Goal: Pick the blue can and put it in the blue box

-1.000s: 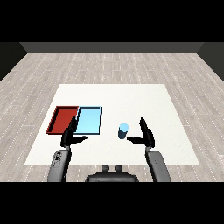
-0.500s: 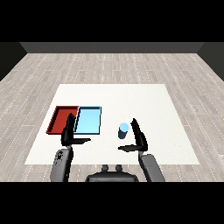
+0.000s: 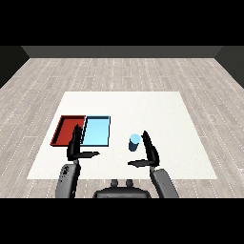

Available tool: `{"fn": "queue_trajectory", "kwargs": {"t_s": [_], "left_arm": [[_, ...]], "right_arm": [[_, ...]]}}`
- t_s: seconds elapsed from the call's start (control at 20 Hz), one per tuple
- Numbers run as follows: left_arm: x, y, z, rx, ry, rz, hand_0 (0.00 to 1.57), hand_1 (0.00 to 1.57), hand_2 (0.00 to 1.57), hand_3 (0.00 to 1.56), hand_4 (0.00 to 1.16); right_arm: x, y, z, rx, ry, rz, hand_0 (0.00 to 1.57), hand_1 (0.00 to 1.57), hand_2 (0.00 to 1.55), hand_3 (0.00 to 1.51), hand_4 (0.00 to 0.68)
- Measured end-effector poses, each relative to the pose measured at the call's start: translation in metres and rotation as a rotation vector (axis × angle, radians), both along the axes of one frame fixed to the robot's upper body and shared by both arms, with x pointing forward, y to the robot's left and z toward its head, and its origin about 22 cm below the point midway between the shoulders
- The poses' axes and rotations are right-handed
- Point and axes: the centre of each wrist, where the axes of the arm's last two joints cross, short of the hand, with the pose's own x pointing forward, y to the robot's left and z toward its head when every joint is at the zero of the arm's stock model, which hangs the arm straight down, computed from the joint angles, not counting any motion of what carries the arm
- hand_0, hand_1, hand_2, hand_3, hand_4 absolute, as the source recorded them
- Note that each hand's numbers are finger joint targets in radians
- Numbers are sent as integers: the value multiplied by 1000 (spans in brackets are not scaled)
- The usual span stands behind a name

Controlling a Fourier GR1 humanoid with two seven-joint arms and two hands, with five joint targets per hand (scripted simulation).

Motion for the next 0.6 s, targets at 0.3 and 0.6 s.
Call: {"fn": "queue_trajectory", "kwargs": {"t_s": [0.3, 0.6], "left_arm": [[0, 3, 4, 4, -8, -1, 0, 0, 0, 0, 0], [1, 4, 7, 13, -8, -1, 0, 0, 0, 0, 0]], "right_arm": [[3, 2, 4, 0, 6, -18, 0, 0, 0, 0, 0], [12, -2, -3, 14, 36, -30, 0, 0, 0, 0, 0]]}}
